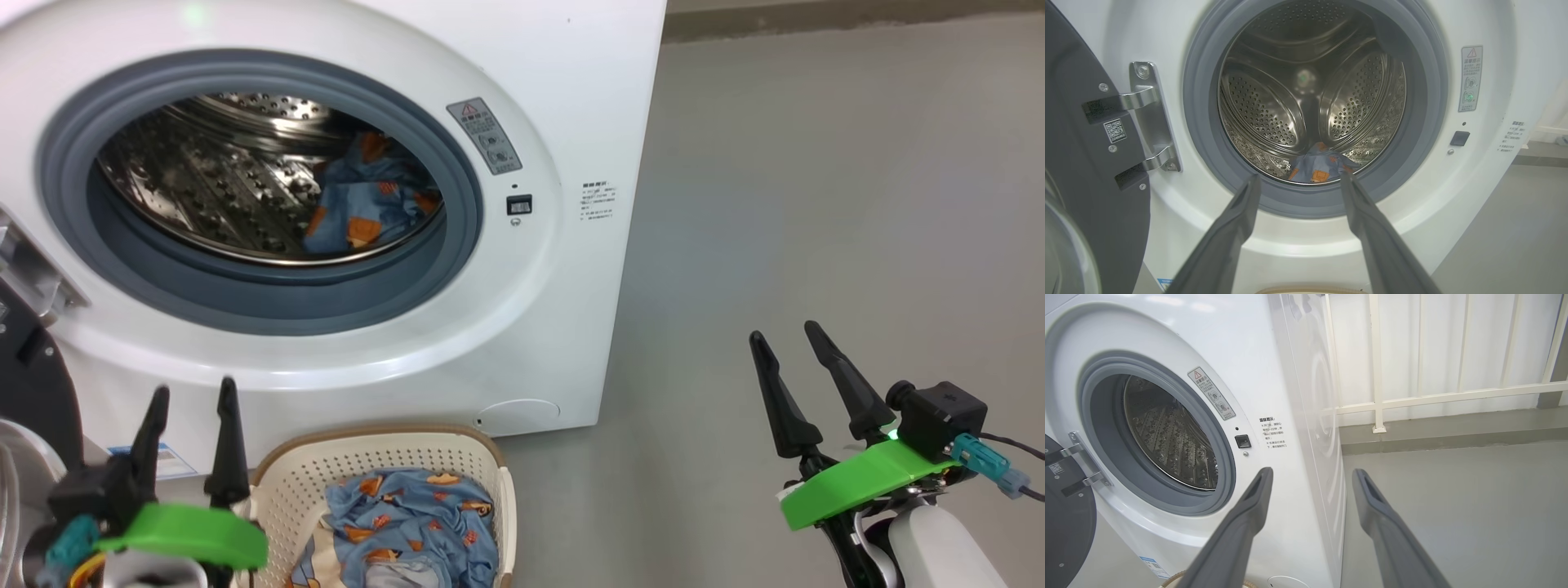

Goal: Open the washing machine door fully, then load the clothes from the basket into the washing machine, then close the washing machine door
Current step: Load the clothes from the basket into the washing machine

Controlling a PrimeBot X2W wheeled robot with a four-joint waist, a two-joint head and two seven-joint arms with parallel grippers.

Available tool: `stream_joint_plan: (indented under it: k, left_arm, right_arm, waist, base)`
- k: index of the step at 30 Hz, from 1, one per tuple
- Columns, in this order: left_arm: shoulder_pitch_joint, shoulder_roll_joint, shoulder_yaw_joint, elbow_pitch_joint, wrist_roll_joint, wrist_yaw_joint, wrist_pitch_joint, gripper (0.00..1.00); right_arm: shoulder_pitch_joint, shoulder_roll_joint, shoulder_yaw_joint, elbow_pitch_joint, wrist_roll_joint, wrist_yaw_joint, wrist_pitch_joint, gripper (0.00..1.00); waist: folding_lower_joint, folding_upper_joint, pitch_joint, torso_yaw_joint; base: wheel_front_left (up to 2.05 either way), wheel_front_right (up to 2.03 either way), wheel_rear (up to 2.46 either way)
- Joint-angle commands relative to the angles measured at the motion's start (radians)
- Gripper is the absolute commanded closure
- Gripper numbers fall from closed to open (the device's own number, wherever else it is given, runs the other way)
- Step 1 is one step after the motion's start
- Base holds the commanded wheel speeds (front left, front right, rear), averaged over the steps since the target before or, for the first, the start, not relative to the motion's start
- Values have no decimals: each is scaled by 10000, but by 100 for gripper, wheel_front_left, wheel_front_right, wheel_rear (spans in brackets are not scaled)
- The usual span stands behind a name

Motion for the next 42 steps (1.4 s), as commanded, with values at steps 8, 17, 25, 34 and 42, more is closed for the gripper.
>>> stream_joint_plan:
  k: [8, 17, 25, 34, 42]
  left_arm:
    - [606, -53, 547, -992, 143, 180, -65, 0]
    - [766, -234, 528, -1280, 184, 221, -65, 0]
    - [765, -319, 510, -1365, 175, 232, -65, 0]
    - [687, -356, 538, -1352, 208, 210, -65, 0]
    - [690, -378, 570, -1372, 249, 190, -65, 0]
  right_arm:
    - [235, -191, 175, -326, 213, 16, -49, 0]
    - [215, -246, 107, -319, 190, 16, -49, 0]
    - [111, -295, 120, -289, 189, 16, -49, 0]
    - [45, -268, 124, -282, 198, 16, -49, 0]
    - [20, -248, 128, -275, 198, 16, -49, 0]
  waist:
    - [0, 0, -73, 91]
    - [0, 0, -54, 167]
    - [0, 0, 38, 172]
    - [0, 0, 127, 194]
    - [0, 0, 162, 172]
  base:
    - [0, 0, 0]
    - [0, 0, 0]
    - [0, 0, 0]
    - [0, 0, 0]
    - [0, 0, 0]
